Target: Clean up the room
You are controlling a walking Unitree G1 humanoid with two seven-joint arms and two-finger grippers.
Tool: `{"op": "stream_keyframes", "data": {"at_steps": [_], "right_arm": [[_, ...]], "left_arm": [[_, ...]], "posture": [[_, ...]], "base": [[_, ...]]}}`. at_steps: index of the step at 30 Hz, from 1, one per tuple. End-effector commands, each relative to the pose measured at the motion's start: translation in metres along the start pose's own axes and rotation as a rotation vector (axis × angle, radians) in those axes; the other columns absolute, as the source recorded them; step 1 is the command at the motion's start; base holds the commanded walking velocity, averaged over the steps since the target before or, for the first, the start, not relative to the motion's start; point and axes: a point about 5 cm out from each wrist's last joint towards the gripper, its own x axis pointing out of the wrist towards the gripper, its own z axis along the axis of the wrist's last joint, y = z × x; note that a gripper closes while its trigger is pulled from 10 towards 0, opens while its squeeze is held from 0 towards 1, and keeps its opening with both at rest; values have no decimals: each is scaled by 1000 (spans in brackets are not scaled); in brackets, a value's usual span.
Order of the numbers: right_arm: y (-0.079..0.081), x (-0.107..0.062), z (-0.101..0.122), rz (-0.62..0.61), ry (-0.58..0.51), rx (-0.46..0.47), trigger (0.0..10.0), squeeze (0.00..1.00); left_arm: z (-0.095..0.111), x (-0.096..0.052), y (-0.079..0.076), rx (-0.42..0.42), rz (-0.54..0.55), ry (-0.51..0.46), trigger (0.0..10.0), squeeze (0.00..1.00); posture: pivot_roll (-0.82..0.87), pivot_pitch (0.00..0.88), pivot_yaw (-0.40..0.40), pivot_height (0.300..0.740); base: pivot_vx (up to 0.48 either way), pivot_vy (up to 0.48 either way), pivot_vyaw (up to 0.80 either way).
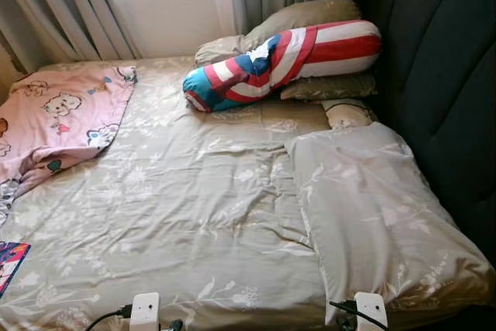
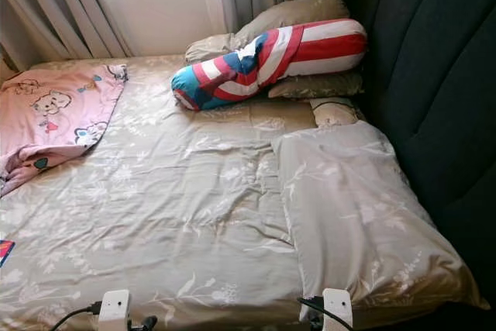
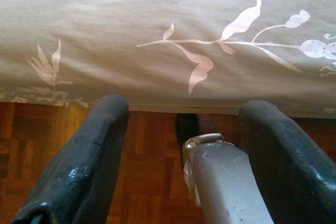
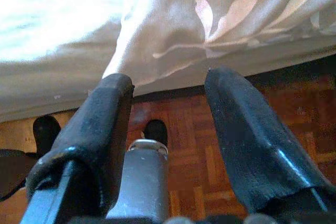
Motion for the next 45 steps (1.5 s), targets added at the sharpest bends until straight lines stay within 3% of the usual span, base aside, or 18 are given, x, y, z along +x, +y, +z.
{"op": "stream_keyframes", "data": {"at_steps": [1,16,30,35,45], "right_arm": [[0,-1,-6,-2,28,-8,10000,0],[-1,-2,-8,1,30,-32,10000,0],[5,-2,-10,3,34,-22,10000,0],[6,-2,-9,6,34,-59,10000,0],[5,-2,-10,0,40,-26,10000,0]], "left_arm": [[-5,-2,4,-3,9,9,10000,0],[-6,-3,6,-4,16,11,10000,0],[-6,-3,7,-3,17,9,10000,0],[-7,-3,8,-1,19,12,10000,0],[-8,-3,9,16,14,20,10000,0]], "posture": [[-48,102,36,740],[-50,119,37,740],[-47,126,39,740],[-45,127,38,740],[-44,129,39,740]], "base": [[0,0,0],[0,0,732],[0,0,0],[0,0,335],[0,0,240]]}}
